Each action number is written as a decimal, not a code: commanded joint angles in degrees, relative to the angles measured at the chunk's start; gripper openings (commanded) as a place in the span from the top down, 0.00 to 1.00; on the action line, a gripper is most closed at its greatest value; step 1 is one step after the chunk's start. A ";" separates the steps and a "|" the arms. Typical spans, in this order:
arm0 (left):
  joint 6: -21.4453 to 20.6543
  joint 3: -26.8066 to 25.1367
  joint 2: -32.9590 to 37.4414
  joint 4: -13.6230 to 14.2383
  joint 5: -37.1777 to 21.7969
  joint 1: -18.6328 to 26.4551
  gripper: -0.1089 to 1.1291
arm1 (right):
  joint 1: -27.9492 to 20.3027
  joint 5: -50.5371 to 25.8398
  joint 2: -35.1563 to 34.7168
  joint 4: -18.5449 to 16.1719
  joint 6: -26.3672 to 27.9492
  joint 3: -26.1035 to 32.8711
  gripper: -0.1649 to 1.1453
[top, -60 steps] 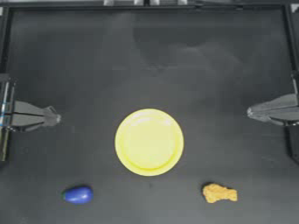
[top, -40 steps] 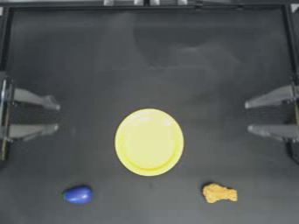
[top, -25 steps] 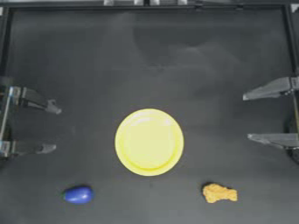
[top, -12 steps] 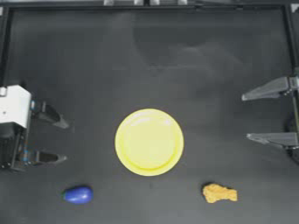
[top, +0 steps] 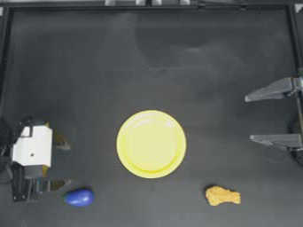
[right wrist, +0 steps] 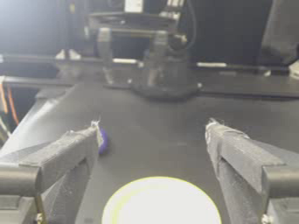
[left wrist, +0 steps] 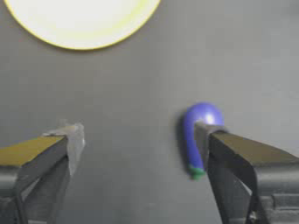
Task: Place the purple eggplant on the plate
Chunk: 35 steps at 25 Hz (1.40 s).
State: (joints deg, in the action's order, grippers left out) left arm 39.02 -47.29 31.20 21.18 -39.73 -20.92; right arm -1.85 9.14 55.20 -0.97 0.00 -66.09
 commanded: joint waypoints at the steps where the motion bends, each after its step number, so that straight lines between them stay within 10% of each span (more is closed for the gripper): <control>1: 3.34 1.23 -2.11 0.62 0.26 -2.11 0.08 | -0.18 0.18 -0.44 0.18 0.00 1.49 0.11; 35: 7.21 1.23 -23.91 -4.92 15.29 -4.57 0.08 | -0.18 0.62 -3.08 0.18 0.09 2.46 0.11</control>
State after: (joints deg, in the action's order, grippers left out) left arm 46.23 -47.20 6.94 16.52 -24.61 -25.40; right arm -1.93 9.32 52.56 -0.97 0.00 -65.39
